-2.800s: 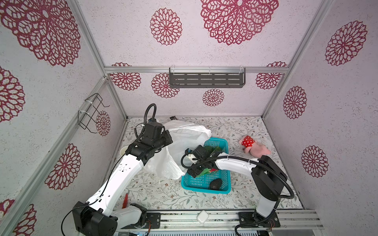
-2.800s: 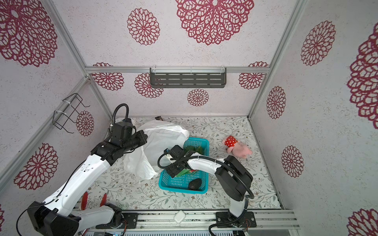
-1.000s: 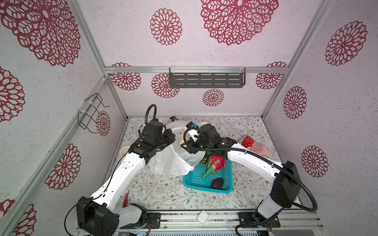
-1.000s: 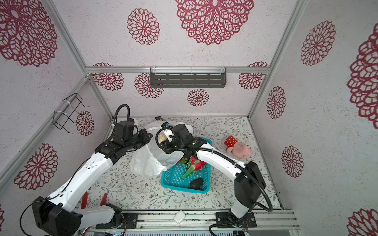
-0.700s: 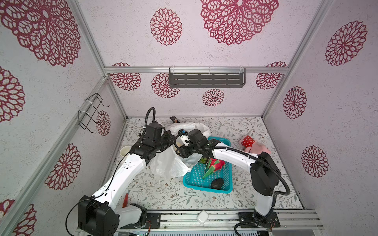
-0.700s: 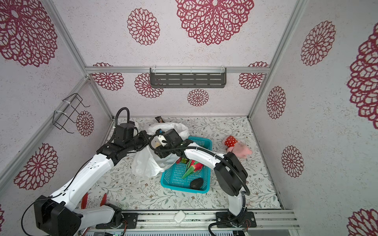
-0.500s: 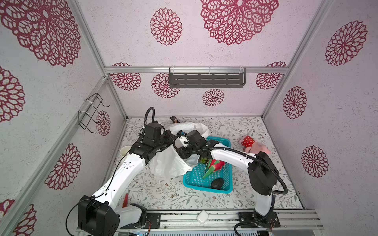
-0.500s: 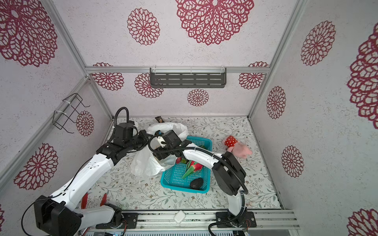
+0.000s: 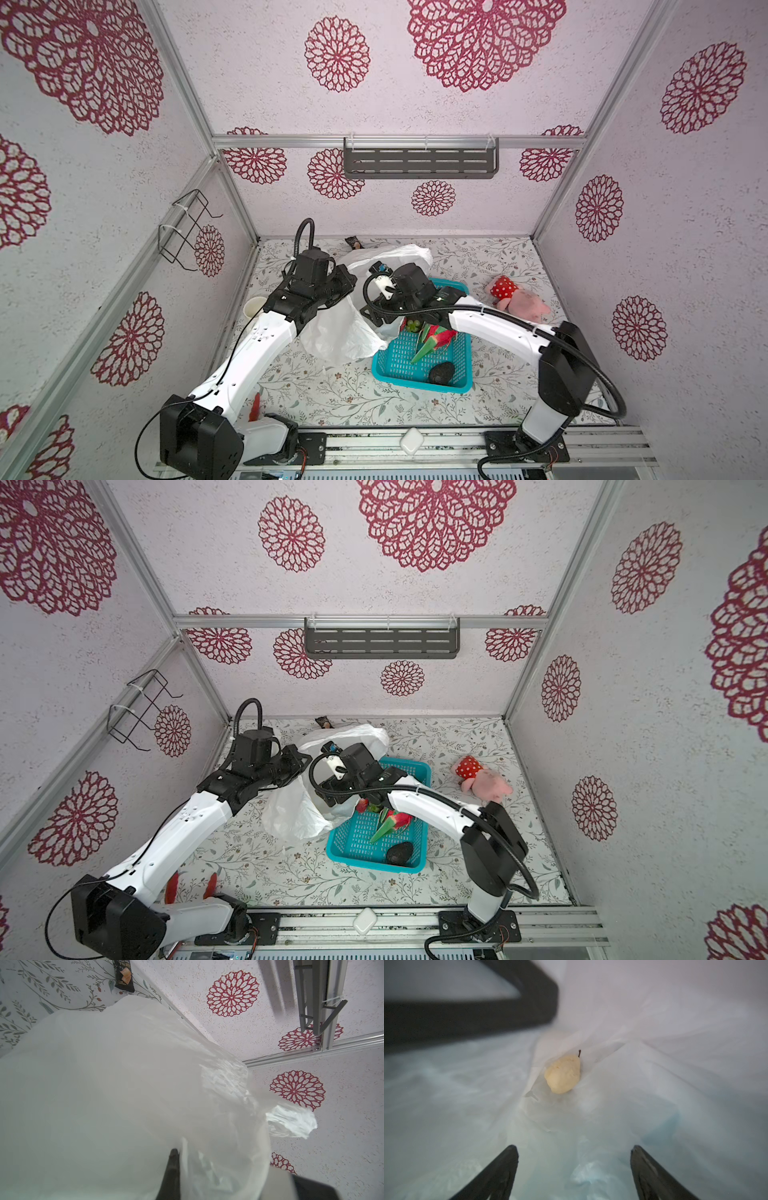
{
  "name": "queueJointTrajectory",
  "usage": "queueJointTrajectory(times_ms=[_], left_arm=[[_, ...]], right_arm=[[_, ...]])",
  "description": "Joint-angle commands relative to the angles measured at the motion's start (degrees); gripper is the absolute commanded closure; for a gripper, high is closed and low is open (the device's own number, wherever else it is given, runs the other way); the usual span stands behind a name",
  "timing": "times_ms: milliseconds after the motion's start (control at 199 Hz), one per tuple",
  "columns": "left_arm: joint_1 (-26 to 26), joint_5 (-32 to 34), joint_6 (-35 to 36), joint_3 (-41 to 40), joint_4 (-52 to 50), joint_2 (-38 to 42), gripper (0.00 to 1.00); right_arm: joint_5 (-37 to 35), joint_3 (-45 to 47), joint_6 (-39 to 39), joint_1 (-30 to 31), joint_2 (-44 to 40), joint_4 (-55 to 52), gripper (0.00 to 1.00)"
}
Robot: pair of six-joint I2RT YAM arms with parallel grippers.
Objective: Place the fruits into the plastic bag
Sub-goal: Move the bin to the center of the table.
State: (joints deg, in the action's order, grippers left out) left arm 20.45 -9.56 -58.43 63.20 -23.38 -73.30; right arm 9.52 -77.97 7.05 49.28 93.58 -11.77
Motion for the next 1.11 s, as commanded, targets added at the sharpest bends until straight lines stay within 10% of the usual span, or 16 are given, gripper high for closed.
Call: queueJointTrajectory(times_ms=[0, 408, 1103], left_arm=[[-0.4, 2.5, -0.5, -0.6, -0.2, 0.4, 1.0], [-0.4, 6.4, 0.1, 0.1, -2.0, 0.8, 1.0], [-0.4, 6.8, -0.2, -0.3, -3.1, 1.2, 1.0]], right_arm=[[-2.4, 0.2, -2.8, -1.1, -8.1, -1.2, 0.12], [-21.0, 17.9, 12.5, -14.2, -27.1, 1.9, 0.08], [-11.5, 9.7, 16.4, -17.0, -1.6, -9.2, 0.15]])
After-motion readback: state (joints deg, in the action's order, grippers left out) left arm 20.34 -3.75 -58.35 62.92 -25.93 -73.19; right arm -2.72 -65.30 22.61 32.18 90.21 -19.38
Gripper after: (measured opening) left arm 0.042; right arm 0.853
